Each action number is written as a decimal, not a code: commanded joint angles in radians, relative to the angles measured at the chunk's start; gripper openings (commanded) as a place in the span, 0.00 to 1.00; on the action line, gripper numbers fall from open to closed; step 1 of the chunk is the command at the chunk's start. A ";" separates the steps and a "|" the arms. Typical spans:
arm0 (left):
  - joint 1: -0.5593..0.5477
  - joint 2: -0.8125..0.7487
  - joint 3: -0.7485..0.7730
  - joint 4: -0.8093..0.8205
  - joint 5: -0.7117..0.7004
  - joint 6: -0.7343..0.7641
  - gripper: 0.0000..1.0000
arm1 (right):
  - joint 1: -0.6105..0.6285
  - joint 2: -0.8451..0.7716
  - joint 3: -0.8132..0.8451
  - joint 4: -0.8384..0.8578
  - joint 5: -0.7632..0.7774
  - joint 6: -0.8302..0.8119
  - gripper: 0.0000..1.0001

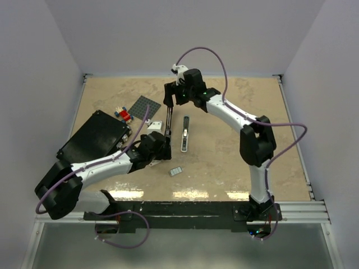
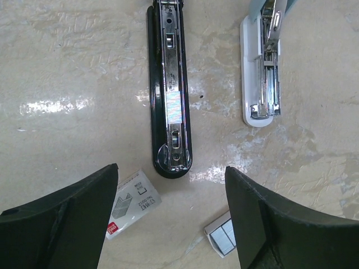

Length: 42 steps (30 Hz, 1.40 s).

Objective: Load the staples into the stapler

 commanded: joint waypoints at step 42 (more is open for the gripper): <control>-0.022 0.206 0.056 0.077 -0.020 0.056 0.06 | -0.058 0.255 0.132 0.148 -0.098 0.133 0.70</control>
